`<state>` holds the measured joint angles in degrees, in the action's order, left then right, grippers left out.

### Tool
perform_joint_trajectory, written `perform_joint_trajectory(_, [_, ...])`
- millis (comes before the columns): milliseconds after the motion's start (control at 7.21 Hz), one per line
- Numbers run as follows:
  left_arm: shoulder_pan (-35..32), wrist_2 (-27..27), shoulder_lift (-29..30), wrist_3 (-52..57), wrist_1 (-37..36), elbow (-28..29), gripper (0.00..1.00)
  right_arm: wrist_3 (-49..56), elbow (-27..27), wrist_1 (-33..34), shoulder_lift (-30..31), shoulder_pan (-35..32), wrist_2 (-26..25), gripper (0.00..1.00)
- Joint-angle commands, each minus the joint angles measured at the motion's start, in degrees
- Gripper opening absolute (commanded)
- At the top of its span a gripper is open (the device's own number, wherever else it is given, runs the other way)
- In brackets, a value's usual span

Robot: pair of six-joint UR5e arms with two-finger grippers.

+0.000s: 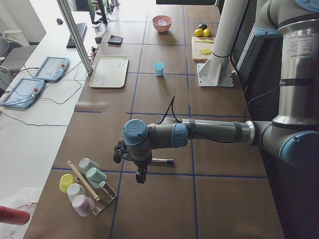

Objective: Mash ice and strawberries in cup

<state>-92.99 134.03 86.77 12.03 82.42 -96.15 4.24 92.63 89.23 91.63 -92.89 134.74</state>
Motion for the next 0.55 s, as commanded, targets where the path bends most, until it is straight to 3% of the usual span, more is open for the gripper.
perform_joint_trajectory(0, [0.0,0.0,0.2,-0.1,0.0,0.0,1.0,-4.7,3.7,0.1,-0.1,1.9,-0.2,1.0])
perform_joint_trajectory(416, [0.0,0.0,0.3,-0.1,0.0,-0.1,1.0,-20.0,15.1,0.0,3.8,9.5,-0.4,0.99])
